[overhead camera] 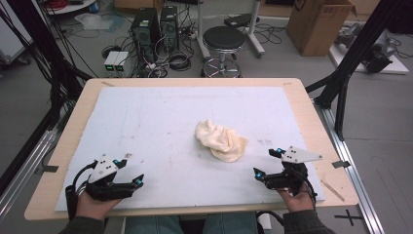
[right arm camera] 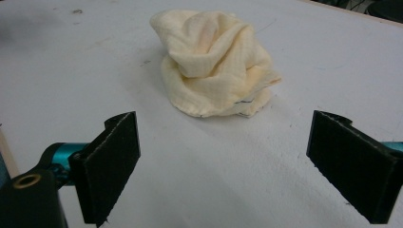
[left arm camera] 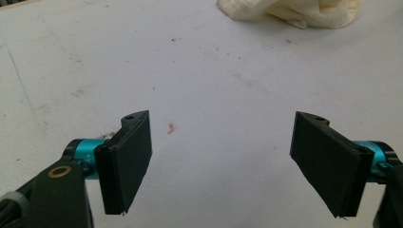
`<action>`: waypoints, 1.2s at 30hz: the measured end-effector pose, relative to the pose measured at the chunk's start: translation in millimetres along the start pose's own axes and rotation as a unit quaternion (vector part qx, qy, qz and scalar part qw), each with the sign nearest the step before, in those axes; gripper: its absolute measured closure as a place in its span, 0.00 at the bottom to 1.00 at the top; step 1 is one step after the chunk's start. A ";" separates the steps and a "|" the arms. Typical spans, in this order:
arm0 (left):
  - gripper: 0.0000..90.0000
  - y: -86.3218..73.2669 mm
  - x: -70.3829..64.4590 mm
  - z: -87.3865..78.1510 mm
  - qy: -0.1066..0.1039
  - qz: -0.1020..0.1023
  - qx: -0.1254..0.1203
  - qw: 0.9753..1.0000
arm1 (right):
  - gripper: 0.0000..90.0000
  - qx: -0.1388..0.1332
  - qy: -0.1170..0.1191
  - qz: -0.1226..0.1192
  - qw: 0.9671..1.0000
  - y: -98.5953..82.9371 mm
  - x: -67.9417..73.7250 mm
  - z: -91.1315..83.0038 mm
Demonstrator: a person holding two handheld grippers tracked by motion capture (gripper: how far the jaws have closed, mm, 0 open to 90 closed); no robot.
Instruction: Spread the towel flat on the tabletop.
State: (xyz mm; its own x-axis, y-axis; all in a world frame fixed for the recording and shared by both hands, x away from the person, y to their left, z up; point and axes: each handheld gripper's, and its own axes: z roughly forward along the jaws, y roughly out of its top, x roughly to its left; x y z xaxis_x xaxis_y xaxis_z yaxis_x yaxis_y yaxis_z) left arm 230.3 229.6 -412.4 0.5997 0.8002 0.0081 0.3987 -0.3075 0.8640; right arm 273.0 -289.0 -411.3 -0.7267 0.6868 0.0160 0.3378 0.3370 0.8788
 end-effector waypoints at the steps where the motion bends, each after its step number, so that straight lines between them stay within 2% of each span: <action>1: 0.25 0.4 0.3 0.5 -0.002 0.002 0.002 1.000 | 0.11 0.001 0.000 0.001 1.000 0.0 0.1 0.0; 26: 0.25 -1.0 -1.2 -1.4 0.001 0.004 0.001 1.000 | 0.11 0.000 -0.003 -0.011 1.000 1.8 -0.5 4.2; 33: 0.25 -1.9 0.3 -3.3 0.008 0.001 -0.002 1.000 | 0.11 0.006 0.004 -0.020 1.000 7.3 -0.8 10.4; 36: 0.25 -2.1 1.1 -3.1 0.009 0.002 -0.001 1.000 | 0.11 0.006 0.008 -0.016 1.000 10.1 -1.2 11.9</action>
State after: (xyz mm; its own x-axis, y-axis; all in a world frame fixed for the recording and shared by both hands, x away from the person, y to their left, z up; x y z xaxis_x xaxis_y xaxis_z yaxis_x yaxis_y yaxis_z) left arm 228.0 232.6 -412.6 0.5882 0.8085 0.0212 0.3953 -0.3102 0.8646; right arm 284.4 -278.8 -408.1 -0.7464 0.6654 -0.0045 0.3211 0.3661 0.8734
